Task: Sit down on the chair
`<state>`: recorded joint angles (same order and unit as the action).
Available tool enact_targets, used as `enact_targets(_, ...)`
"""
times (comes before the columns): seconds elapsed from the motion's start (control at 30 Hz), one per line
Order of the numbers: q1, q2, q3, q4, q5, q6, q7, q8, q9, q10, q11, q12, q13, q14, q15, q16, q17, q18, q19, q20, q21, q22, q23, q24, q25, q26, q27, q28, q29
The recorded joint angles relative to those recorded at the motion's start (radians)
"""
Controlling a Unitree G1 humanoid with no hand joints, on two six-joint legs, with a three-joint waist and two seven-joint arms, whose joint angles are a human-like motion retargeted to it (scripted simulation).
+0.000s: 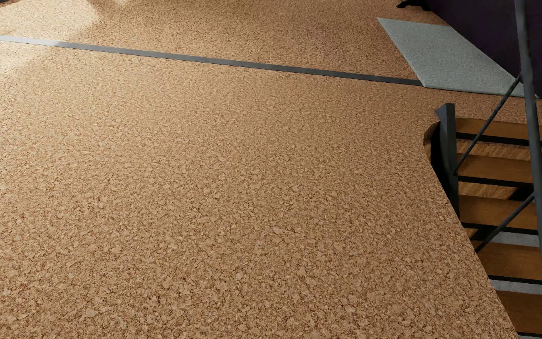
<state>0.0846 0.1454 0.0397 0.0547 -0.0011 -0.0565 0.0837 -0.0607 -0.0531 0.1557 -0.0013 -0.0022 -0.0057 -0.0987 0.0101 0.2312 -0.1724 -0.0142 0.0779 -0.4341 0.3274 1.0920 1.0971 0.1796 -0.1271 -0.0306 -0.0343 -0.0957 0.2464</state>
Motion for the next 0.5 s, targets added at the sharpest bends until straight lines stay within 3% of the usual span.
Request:
enact_targets(0.03,-0.002,-0.001,0.003,-0.001,0.001,-0.002,-0.001,-0.002,0.004,0.001,0.001,-0.017,-0.008,0.003,-0.001,0.03,0.0,0.003,-0.003,-0.013,0.008,-0.009,-0.016,-0.025,-0.026,0.022,-0.008,0.007,-0.01)
enact_targets(0.07,-0.001,0.004,0.004,0.002,0.0,-0.002,0.003,-0.006,0.004,0.004,0.0,-0.021,-0.019,0.002,-0.003,0.07,-0.028,-0.002,-0.002,-0.027,0.013,-0.037,-0.021,-0.014,-0.011,0.033,0.004,-0.009,-0.02)
enact_targets(0.1,-0.003,0.0,0.003,0.005,-0.002,0.0,0.005,-0.008,0.001,0.003,0.001,-0.026,-0.033,0.002,-0.001,0.112,-0.061,-0.007,0.004,-0.038,0.015,-0.06,-0.024,0.022,-0.007,0.009,-0.006,-0.038,0.011)
enact_targets(0.13,-0.004,-0.002,0.003,0.004,-0.001,0.001,0.009,-0.011,0.0,0.003,0.003,-0.03,-0.045,0.002,-0.002,0.149,-0.095,-0.005,0.004,-0.038,0.021,-0.076,-0.035,0.058,-0.039,-0.012,-0.024,-0.054,0.049)
enact_targets(0.2,0.009,0.007,0.003,0.002,0.001,0.003,0.013,-0.013,0.002,-0.001,0.002,-0.035,-0.058,0.0,-0.002,0.19,-0.14,-0.002,0.002,-0.023,0.032,-0.041,-0.014,0.07,-0.071,-0.013,-0.041,-0.046,0.035)
enact_targets(0.3,0.016,0.015,0.002,0.006,0.002,0.0,0.021,-0.014,-0.003,0.0,-0.002,-0.038,-0.068,-0.004,-0.003,0.196,-0.145,-0.008,0.001,0.011,-0.014,0.076,0.131,0.005,-0.018,0.026,-0.036,0.06,-0.119)
enact_targets(0.37,0.021,0.011,0.003,0.006,0.004,0.0,0.025,-0.013,-0.008,0.0,0.006,-0.03,-0.065,-0.007,-0.004,0.19,-0.138,-0.006,-0.001,0.025,-0.036,0.112,0.196,-0.003,0.03,0.037,-0.018,0.097,-0.187)
enact_targets(0.5,0.023,0.02,0.003,0.006,0.003,-0.002,0.025,-0.013,-0.013,-0.001,-0.005,0.003,-0.026,-0.009,-0.002,0.172,-0.137,-0.005,0.001,0.024,-0.025,0.059,0.141,0.024,-0.011,0.013,-0.039,0.055,-0.127)
